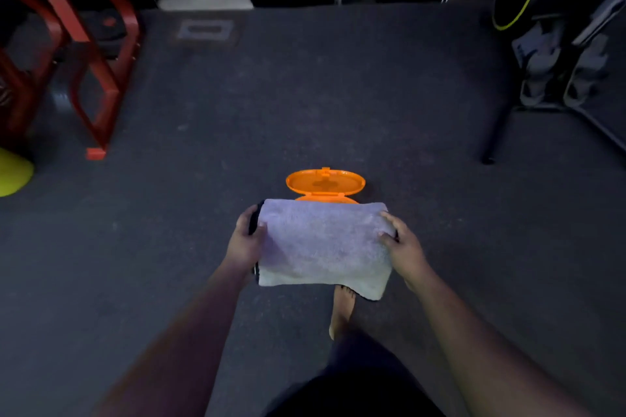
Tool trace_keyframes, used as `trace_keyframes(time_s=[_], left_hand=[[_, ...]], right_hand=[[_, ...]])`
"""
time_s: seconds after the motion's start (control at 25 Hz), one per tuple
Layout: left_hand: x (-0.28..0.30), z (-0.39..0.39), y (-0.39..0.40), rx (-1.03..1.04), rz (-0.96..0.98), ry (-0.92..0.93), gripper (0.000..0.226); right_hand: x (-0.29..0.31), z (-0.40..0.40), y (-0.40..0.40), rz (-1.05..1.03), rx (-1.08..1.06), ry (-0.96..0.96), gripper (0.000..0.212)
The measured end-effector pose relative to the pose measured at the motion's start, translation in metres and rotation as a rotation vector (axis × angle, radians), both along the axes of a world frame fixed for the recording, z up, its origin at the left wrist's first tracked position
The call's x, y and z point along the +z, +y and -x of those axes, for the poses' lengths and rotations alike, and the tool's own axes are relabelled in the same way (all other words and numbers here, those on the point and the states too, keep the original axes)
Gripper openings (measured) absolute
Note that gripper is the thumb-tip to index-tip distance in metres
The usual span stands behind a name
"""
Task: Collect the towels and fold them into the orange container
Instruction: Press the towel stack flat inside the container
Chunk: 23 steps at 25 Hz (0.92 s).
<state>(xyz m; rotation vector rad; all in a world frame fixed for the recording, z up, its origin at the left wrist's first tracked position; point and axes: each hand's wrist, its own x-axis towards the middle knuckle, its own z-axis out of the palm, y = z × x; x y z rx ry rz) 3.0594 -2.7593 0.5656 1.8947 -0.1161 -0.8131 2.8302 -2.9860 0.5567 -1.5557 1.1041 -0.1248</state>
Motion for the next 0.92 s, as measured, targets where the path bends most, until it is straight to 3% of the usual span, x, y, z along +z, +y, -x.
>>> trace_keyframes(time_s=[0.16, 0.36, 0.48, 0.68, 0.84, 0.92], left_hand=[[-0.08, -0.037, -0.047, 0.007, -0.08, 0.064, 0.041], [-0.186, -0.077, -0.107, 0.126, -0.079, 0.158, 0.025], [-0.281, -0.105, -0.14, 0.111, -0.099, 0.13, 0.051], [-0.454, -0.131, -0.159, 0.07, -0.122, 0.014, 0.044], [-0.575, -0.117, -0.144, -0.089, -0.2, -0.072, 0.065], [-0.608, -0.109, -0.129, -0.135, -0.256, -0.057, 0.072]], right_hand=[[-0.079, -0.047, -0.054, 0.0, 0.06, 0.163, 0.046], [-0.187, -0.105, -0.098, 0.014, -0.008, 0.206, 0.049], [-0.281, -0.133, -0.119, 0.094, -0.022, 0.214, 0.056], [-0.436, -0.154, -0.131, 0.148, -0.043, 0.292, 0.061], [-0.552, -0.143, -0.11, 0.166, 0.05, 0.397, 0.063], [-0.579, -0.131, -0.098, 0.12, 0.11, 0.482, 0.063]])
